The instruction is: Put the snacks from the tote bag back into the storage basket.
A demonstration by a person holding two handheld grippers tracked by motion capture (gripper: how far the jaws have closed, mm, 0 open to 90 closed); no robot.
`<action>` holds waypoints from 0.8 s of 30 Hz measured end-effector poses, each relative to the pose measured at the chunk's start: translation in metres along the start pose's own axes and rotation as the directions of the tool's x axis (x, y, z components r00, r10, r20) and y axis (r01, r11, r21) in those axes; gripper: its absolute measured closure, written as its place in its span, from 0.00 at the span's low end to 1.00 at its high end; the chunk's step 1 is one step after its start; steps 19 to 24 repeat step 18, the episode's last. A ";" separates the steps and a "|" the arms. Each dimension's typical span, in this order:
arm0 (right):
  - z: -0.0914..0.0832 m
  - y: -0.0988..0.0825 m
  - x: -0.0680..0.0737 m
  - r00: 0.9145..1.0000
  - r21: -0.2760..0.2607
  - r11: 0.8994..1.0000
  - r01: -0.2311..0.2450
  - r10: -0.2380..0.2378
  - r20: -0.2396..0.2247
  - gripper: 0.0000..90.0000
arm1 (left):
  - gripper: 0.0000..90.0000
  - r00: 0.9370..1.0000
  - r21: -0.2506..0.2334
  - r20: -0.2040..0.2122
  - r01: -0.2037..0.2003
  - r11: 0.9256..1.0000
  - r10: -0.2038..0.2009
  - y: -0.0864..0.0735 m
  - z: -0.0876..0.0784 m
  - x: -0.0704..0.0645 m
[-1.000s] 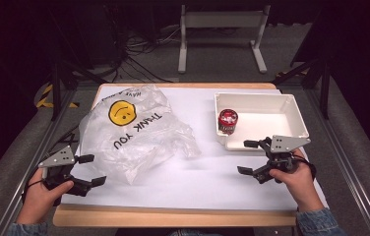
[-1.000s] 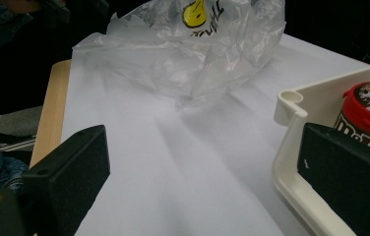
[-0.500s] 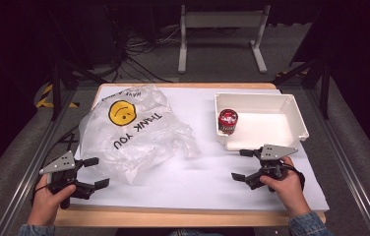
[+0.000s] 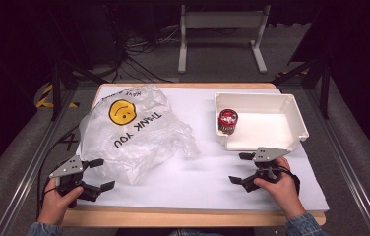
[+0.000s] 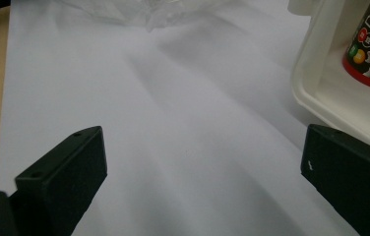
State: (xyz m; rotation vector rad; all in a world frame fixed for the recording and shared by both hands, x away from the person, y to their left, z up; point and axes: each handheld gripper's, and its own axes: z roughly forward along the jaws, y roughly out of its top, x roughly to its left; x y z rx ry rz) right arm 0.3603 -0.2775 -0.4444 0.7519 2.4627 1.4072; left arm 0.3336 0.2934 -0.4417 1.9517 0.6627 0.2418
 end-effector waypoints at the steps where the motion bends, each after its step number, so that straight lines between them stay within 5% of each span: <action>1: 0.000 0.000 0.000 1.000 0.000 1.000 0.000 0.000 0.000 0.04 | 0.06 1.000 0.000 0.000 0.000 1.000 0.000 0.000 0.000 0.000; 7: 0.003 0.002 0.004 0.999 0.052 0.998 0.020 -0.023 0.044 0.04 | 0.05 0.998 0.052 -0.065 0.013 0.999 -0.010 0.000 0.004 -0.002; 8: 0.002 -0.001 0.007 0.998 0.150 0.988 -0.043 0.037 0.042 0.03 | 0.05 0.997 0.061 -0.070 0.012 0.998 -0.008 0.000 0.005 -0.002; 24: -0.012 -0.002 0.001 0.995 0.118 0.990 -0.080 0.072 0.075 0.03 | 0.05 0.994 0.069 -0.107 0.009 0.998 -0.001 0.001 0.010 -0.003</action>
